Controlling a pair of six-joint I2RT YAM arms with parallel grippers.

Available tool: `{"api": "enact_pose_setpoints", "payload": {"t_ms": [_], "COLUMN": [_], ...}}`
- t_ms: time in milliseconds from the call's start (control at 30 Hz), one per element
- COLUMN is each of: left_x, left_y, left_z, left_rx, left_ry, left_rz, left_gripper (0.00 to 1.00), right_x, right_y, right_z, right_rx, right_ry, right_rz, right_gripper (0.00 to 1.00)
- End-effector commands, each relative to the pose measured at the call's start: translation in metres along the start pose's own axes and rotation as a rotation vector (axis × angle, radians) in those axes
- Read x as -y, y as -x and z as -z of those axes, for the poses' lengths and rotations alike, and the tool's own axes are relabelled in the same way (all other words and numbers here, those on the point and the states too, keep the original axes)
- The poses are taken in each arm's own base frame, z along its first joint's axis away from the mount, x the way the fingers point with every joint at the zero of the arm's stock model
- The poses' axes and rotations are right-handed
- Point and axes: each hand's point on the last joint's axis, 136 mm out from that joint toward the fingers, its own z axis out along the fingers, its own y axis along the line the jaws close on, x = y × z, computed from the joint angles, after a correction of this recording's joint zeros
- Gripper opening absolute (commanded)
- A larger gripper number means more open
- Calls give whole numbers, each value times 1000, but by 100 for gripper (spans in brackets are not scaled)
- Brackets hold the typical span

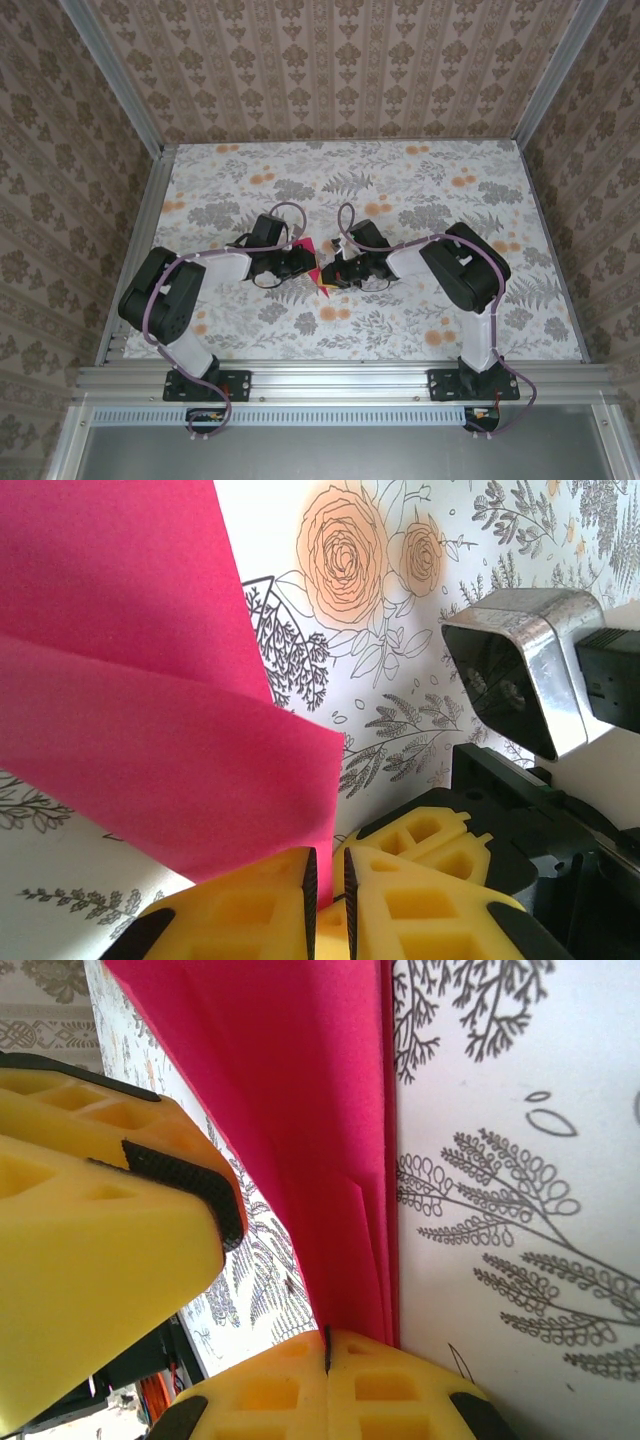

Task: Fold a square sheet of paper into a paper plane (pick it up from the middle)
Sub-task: Fold the wing for the fifth time at the center of the table.

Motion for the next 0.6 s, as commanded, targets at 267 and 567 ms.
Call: {"api": "enact_pose_setpoints", "payload": {"t_ms": [267, 567], "left_x": [-4, 3], "left_y": [-9, 0], "left_z": [4, 2], "left_rx": [7, 28], "left_ry": [0, -22], "left_rz": [-46, -56], "left_gripper": [17, 17], "right_x": [22, 4], "right_y": [0, -2], "right_z": [2, 4], "right_rx": [9, -5], "right_ry": [-29, 56], "right_rz": [-133, -145], "right_gripper": [0, 0]}}
